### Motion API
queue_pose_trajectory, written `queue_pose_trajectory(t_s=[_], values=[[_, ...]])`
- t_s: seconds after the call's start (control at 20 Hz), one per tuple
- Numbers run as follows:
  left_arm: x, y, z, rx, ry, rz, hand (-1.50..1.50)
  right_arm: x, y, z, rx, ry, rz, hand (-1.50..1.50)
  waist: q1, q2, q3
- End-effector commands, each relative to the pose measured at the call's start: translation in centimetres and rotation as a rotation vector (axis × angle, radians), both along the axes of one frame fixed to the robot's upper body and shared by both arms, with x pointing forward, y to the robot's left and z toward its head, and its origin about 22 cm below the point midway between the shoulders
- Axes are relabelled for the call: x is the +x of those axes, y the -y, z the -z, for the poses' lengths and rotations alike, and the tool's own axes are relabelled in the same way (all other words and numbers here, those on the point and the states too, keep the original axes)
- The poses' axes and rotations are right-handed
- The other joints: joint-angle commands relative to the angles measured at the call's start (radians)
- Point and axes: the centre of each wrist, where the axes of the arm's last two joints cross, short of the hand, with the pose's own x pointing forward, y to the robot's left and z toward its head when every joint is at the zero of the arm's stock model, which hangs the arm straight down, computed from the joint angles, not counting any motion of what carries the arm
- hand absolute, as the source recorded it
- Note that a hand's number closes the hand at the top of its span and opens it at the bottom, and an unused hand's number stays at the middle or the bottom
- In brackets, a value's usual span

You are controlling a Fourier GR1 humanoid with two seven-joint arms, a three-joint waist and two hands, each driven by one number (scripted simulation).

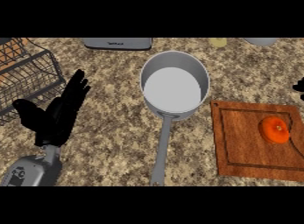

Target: Pick the squash from the cutting board and place it in the pot

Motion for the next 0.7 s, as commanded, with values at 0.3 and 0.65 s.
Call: queue_pose_trajectory(t_s=[0.3, 0.65], values=[[0.2, 0.4, 0.0, 0.01, -0.005, -0.011, 0.0, 1.5, 2.4, 6.2, -0.169, -0.121, -0.149, -1.5, -0.007, -0.004, -0.001], [-0.1, -0.1, -1.1, 0.005, -0.002, -0.049, 0.0, 3.2, 2.7, 6.8, -0.113, -0.102, -0.129, -1.5, -0.029, -0.011, -0.002]])
